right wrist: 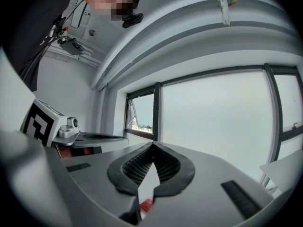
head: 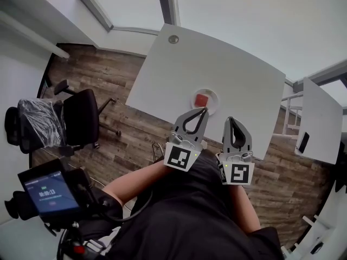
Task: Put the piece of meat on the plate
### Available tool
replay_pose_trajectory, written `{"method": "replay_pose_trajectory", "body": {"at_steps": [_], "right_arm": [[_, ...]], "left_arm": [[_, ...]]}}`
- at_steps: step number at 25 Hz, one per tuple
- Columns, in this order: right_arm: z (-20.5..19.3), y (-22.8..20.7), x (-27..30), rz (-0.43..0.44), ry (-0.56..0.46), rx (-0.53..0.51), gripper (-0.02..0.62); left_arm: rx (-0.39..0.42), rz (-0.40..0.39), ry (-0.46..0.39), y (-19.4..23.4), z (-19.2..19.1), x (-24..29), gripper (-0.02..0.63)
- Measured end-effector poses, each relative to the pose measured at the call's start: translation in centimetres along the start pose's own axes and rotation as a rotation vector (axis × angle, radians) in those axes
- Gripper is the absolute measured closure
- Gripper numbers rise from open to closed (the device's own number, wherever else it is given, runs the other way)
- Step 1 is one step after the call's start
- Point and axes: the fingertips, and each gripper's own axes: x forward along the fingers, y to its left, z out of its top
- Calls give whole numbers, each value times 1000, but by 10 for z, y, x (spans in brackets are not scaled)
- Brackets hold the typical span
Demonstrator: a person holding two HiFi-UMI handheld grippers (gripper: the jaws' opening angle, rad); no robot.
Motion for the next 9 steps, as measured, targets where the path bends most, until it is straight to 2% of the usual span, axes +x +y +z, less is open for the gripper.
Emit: {"method": "replay_pose_trajectory", "body": {"at_steps": [9], "right_arm": [[-1,1,3,14,-3,-12,591]], "left_arm": [[-10,-4,19,0,-6,2,600]]}}
